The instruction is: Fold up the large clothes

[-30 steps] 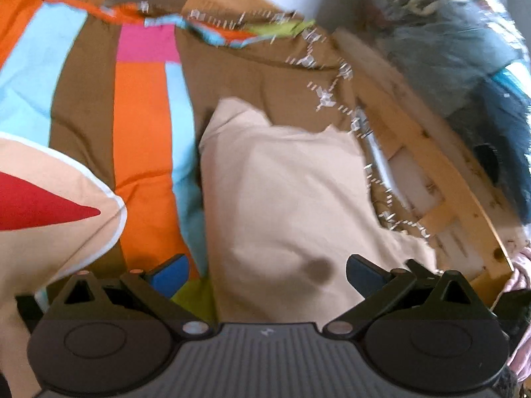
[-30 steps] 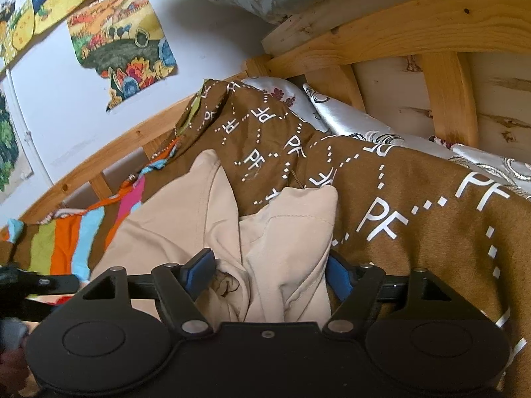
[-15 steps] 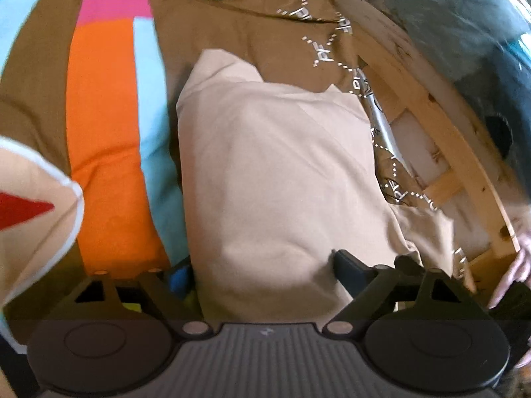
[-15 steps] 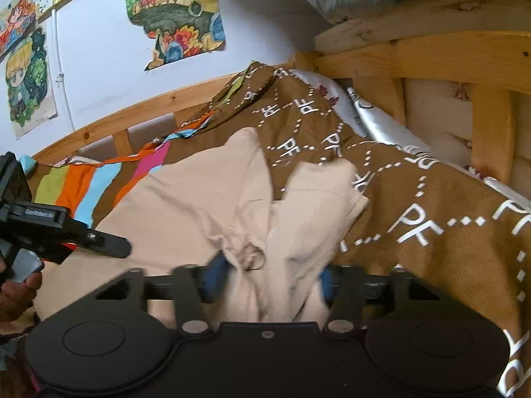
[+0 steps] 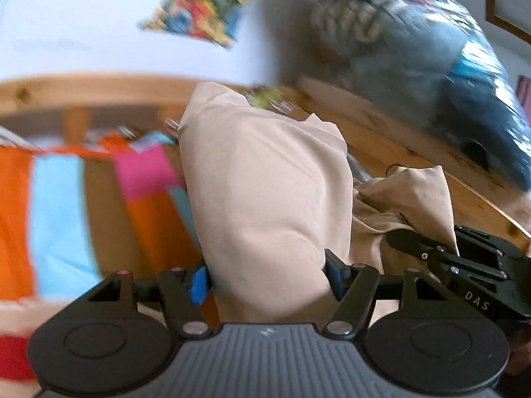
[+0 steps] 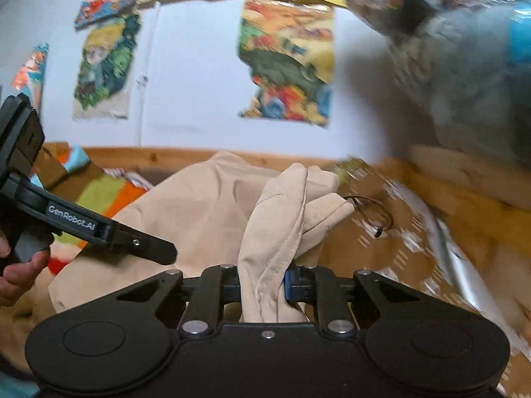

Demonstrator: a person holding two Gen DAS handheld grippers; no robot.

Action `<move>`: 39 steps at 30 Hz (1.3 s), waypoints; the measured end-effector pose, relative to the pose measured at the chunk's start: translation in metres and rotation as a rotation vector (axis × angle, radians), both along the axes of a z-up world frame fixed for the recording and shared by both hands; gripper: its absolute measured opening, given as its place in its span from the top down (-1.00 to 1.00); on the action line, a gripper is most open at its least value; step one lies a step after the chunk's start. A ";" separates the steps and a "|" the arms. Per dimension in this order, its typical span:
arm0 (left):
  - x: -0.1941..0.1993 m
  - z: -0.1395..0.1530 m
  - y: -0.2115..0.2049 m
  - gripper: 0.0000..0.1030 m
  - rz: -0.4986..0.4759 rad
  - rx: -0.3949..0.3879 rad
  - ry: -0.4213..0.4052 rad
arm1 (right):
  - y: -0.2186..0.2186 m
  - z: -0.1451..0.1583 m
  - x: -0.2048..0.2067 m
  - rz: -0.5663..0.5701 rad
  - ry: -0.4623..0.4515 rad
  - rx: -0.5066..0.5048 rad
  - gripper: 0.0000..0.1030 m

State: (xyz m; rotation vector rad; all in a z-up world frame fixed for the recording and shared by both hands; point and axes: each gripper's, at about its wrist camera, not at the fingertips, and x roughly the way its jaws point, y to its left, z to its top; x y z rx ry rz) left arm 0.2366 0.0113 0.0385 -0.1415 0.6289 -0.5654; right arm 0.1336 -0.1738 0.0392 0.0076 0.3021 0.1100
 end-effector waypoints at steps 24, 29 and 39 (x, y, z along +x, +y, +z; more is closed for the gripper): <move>0.022 -0.042 0.070 -0.99 0.304 0.089 0.130 | 0.005 -0.047 0.094 -0.057 0.172 0.216 -0.91; -0.016 -0.013 0.068 -0.99 0.308 0.102 0.068 | 0.001 -0.019 0.058 -0.066 0.100 0.232 -0.98; -0.112 0.031 0.061 -0.99 0.314 0.114 -0.050 | 0.004 0.034 -0.050 -0.027 -0.038 0.179 -0.99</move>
